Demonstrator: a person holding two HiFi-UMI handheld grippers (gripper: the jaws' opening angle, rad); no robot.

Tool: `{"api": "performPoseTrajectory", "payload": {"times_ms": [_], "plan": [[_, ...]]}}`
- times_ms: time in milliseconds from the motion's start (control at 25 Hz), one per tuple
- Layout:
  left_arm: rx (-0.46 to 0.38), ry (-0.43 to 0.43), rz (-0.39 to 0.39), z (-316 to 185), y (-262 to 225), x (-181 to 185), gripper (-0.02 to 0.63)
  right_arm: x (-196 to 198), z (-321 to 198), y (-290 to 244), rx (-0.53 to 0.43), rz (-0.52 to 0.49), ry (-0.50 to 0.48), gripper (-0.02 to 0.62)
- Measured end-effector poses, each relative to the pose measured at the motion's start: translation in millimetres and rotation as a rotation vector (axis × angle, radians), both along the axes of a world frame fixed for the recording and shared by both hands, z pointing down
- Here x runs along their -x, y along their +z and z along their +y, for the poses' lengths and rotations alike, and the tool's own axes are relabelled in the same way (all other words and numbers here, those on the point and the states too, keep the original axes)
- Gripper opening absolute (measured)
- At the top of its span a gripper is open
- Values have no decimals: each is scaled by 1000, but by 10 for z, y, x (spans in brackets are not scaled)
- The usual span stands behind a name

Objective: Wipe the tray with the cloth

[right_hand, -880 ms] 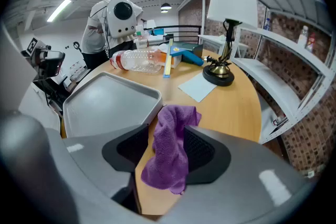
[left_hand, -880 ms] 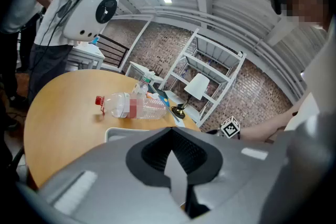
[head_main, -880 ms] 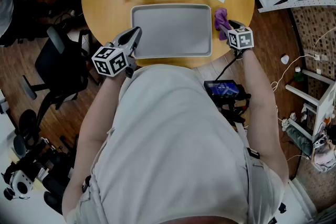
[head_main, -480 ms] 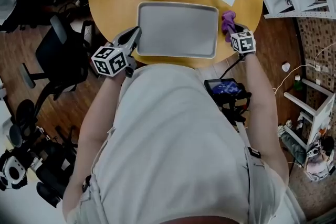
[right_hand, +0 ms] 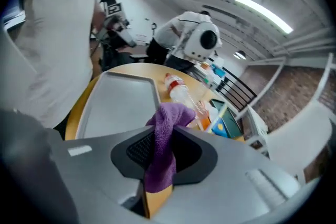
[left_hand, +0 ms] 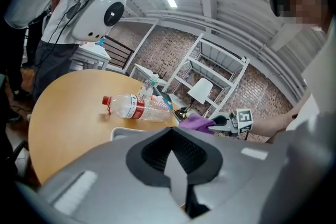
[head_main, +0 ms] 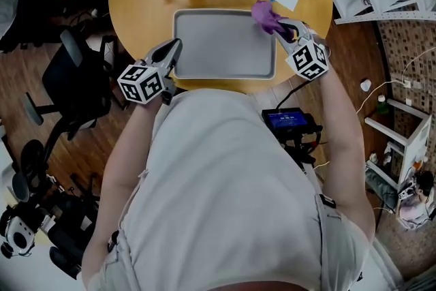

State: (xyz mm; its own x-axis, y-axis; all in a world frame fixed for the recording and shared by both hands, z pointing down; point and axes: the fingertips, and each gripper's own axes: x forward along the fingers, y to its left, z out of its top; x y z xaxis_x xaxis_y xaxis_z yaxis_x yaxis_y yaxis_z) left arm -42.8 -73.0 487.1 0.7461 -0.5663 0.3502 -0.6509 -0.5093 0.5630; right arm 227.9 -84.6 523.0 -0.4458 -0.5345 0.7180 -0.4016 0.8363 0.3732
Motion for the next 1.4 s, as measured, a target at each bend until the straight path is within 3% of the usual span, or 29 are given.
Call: {"api": "performPoseTrajectory", "payload": {"times_ms": [80, 160, 280, 440, 760, 1040, 1400], "plan": [[0, -20, 3, -16, -12, 69, 0, 179, 113, 41, 38, 32, -115, 69], [4, -45, 3, -16, -5, 166, 0, 179, 131, 185, 67, 103, -156, 69], [20, -75, -2, 2, 41, 277, 0, 44, -50, 433, 61, 200, -129, 69], [28, -89, -7, 21, 62, 301, 0, 89, -303, 748, 45, 253, -135, 69], [12, -122, -35, 54, -90, 414, 0, 100, -411, 1424, 112, 350, -140, 69], [35, -121, -13, 130, -48, 390, 0, 140, -330, 1452, 166, 303, -125, 63], [25, -44, 23, 71, -87, 176, 0, 237, 487, 1450, 225, 200, -139, 63]]}}
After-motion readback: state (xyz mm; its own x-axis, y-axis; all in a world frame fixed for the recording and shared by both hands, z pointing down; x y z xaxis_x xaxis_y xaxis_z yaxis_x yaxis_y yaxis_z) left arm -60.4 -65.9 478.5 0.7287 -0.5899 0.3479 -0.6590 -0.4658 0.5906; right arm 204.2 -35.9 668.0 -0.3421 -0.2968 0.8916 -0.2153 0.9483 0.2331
